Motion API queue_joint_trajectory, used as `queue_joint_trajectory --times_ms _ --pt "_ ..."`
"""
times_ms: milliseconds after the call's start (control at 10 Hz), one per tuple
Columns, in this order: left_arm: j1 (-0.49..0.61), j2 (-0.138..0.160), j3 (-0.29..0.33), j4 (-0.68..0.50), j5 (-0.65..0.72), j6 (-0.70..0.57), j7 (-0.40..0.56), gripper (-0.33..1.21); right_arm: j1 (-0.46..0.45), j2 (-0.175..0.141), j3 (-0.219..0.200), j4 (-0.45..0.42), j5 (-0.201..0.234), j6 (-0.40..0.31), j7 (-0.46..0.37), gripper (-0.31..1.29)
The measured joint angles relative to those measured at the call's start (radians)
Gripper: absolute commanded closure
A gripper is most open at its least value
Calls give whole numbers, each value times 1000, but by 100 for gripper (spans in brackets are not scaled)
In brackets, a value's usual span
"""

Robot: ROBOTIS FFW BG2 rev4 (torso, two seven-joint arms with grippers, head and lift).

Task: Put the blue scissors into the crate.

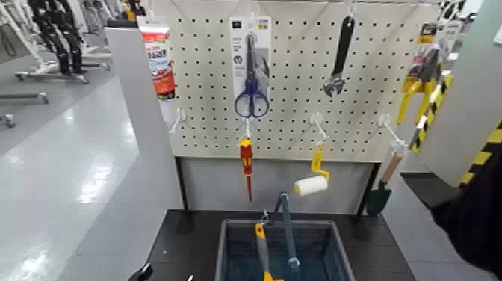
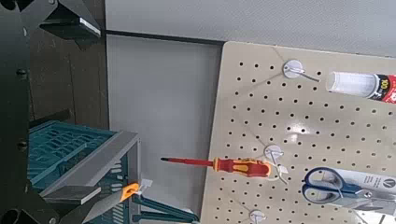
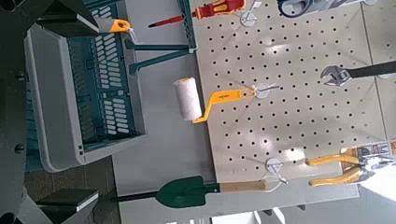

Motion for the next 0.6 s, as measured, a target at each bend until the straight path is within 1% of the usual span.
queue_joint_trajectory --times_ms 400,600 --pt "-9 1 0 -1 -5 10 -15 15 0 0 1 0 0 0 0 9" --pt "-34 4 5 -29 -13 66 -58 15 0 0 1 0 0 0 0 9"
